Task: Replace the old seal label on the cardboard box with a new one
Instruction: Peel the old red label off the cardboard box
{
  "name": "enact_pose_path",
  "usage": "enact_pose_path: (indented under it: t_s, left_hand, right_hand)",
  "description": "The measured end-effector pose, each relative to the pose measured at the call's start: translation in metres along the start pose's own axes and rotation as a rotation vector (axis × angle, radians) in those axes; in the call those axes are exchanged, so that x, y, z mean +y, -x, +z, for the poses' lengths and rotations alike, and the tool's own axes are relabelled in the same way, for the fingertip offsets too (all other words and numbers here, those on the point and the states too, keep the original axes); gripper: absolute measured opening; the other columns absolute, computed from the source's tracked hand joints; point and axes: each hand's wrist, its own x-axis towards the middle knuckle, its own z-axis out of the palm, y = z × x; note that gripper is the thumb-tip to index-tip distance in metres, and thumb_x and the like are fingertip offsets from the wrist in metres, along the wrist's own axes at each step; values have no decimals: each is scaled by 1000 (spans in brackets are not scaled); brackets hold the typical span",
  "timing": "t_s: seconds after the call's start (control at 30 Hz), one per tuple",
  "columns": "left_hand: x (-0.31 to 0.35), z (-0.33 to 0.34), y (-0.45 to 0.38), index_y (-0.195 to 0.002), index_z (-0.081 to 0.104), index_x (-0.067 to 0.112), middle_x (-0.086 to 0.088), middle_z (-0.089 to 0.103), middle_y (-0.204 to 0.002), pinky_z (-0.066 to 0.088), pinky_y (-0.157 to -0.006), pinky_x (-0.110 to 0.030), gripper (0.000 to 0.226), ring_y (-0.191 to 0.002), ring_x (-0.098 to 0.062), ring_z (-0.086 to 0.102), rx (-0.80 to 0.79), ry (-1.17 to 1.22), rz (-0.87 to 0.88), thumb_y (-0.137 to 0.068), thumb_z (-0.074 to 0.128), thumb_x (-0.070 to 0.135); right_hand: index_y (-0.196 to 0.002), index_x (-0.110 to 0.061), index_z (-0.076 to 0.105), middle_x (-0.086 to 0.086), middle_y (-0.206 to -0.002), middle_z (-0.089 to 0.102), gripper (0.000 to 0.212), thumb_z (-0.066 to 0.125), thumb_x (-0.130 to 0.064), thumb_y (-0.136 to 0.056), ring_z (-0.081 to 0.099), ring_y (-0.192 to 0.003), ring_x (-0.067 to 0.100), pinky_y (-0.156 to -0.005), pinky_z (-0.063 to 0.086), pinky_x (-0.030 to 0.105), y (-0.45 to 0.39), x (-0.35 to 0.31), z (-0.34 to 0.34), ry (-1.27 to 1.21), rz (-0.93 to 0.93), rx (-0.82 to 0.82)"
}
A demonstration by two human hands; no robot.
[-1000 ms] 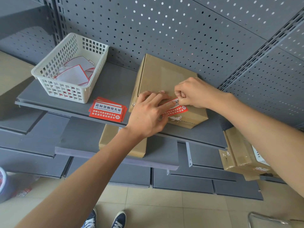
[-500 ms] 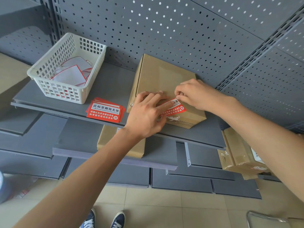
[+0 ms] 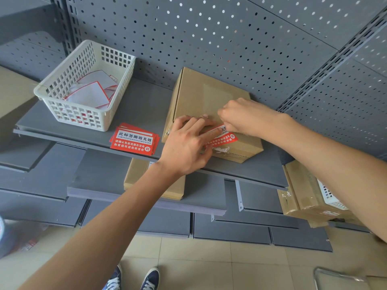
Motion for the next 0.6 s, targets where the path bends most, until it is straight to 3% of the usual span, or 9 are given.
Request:
enact_pose_path:
  t_s: [0.17, 0.27, 0.37, 0.47, 0.6]
  left_hand:
    - [0, -2, 0, -130, 69, 22, -6, 68, -125, 39, -99, -45, 46, -117, -29, 63, -16, -5, 0, -84, 68, 29]
    - [0, -2, -1, -130, 69, 22, -6, 68, -125, 39, -99, -45, 46, -119, -29, 63, -19, -4, 5, -84, 69, 29]
    - [0, -2, 0, -130, 69, 23, -5, 68, -125, 40, -99, -45, 46, -119, -29, 63, -17, -4, 5, -84, 70, 28]
    - [0, -3, 0, -128, 70, 23, -6, 68, -125, 40, -98, -44, 46, -117, -29, 63, -15, -1, -1, -83, 70, 28]
    - [1, -3, -1, -129, 69, 23, -6, 68, -125, 41, -98, -45, 46, -115, -29, 64, -13, 0, -1, -83, 70, 28]
  right_hand:
    - [-75, -10, 55, 8, -77, 59, 12, 54, 0, -81, 59, -70, 31, -63, 54, 46, 5, 3, 5, -158, 22, 36]
    - [-71, -16, 54, 1, -76, 60, 17, 59, -3, -81, 60, -74, 27, -64, 52, 41, 8, 7, 9, -274, 56, 66]
    - [-75, -18, 63, -6, -73, 64, 14, 64, -9, -86, 61, -71, 14, -72, 57, 38, 11, 10, 19, -481, 148, 153]
    - [-87, -20, 76, -7, -78, 68, 8, 71, -15, -90, 58, -68, 2, -77, 54, 27, 19, 5, 34, -763, 299, 336]
    - [-99, -18, 81, -5, -82, 66, 13, 76, -14, -88, 57, -68, 3, -69, 43, 11, 28, -11, 58, -950, 436, 493]
